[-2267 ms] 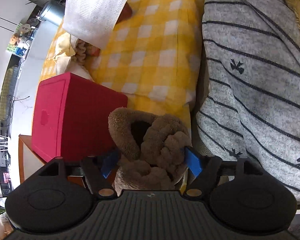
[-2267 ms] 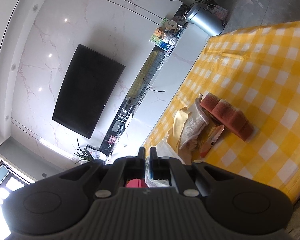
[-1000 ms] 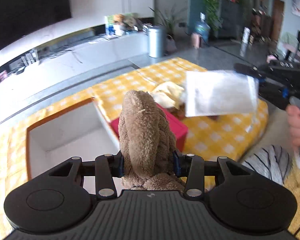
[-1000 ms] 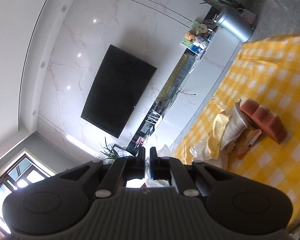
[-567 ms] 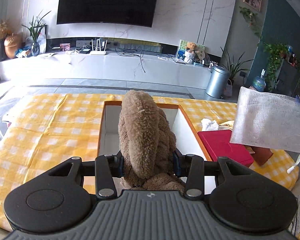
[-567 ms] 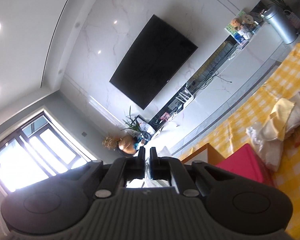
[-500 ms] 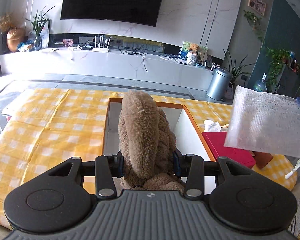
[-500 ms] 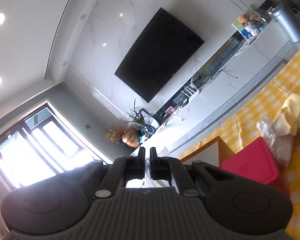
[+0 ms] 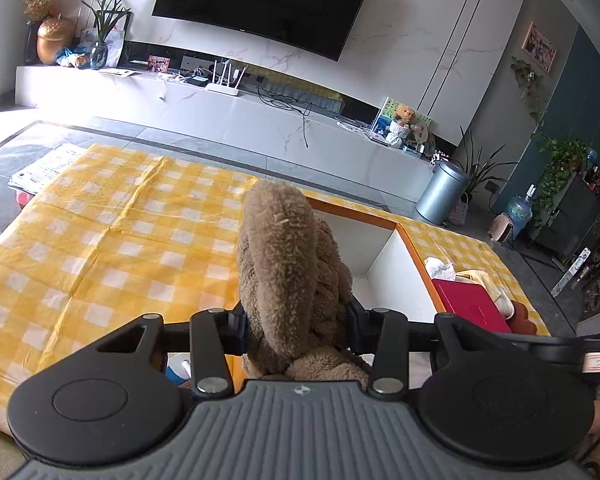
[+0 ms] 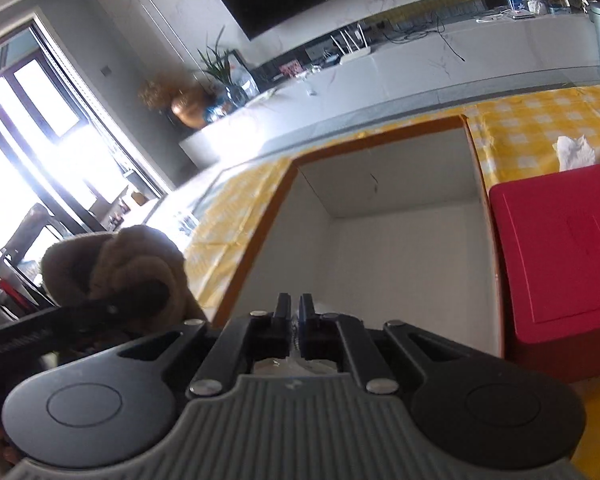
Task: Organize soft objects
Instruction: 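Open the right tool over the box while the left tool holds the plush, then lower the brown plush into the cardboard box and open the left tool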
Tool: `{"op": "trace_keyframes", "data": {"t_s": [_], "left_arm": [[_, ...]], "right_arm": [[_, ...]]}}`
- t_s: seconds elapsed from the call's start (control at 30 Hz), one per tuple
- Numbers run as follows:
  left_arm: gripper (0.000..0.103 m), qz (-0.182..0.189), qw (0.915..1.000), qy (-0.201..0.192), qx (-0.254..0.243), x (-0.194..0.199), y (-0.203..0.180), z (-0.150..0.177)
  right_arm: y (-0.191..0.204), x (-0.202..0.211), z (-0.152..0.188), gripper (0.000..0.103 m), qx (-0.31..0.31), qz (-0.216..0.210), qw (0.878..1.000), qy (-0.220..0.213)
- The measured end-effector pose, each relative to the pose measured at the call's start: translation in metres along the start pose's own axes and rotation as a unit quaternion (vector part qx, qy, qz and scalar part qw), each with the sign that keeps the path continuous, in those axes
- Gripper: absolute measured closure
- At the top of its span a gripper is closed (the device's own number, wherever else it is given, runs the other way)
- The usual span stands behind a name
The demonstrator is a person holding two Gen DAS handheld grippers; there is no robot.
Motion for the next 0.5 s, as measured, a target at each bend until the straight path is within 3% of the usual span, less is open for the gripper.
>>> {"op": "trace_keyframes", "data": {"t_s": [0.1, 0.23, 0.33, 0.37, 0.47, 0.5], "left_arm": [[0.054, 0.003, 1.0, 0.002, 0.001, -0.004, 0.0, -0.001], [0.054, -0.001, 0.9999, 0.011, -0.005, -0.009, -0.003, 0.001], [0.054, -0.006, 0.9999, 0.015, -0.005, -0.013, -0.002, 0.003], [0.054, -0.007, 0.9998, 0.016, -0.006, -0.013, -0.003, 0.003], [0.054, -0.01, 0.9998, 0.014, -0.009, -0.013, -0.006, 0.003], [0.054, -0.011, 0.9998, 0.014, -0.01, -0.013, -0.006, 0.003]], "right_arm": [[-0.008, -0.028, -0.002, 0.101, 0.018, 0.034, 0.998, 0.039], [-0.006, -0.049, -0.003, 0.101, 0.068, 0.08, 0.993, 0.062], [0.0, -0.055, -0.002, 0.091, 0.105, 0.101, 0.987, 0.064], [0.0, -0.056, -0.002, 0.075, 0.108, 0.104, 0.987, 0.063], [0.004, -0.047, -0.002, 0.045, 0.125, 0.086, 0.988, 0.024], [0.006, -0.041, -0.001, 0.04, 0.134, 0.081, 0.988, 0.0]]}}
Point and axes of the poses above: each gripper's, at about its wrist camera, not at the fingertips, and x roughly against the way its jaws point, y to its left, z to its underside, the point moved 1 cm from there along -x, roughly the way its jaws point, and after that the axes turned 10 degrees about z, right-handed, at the moved point
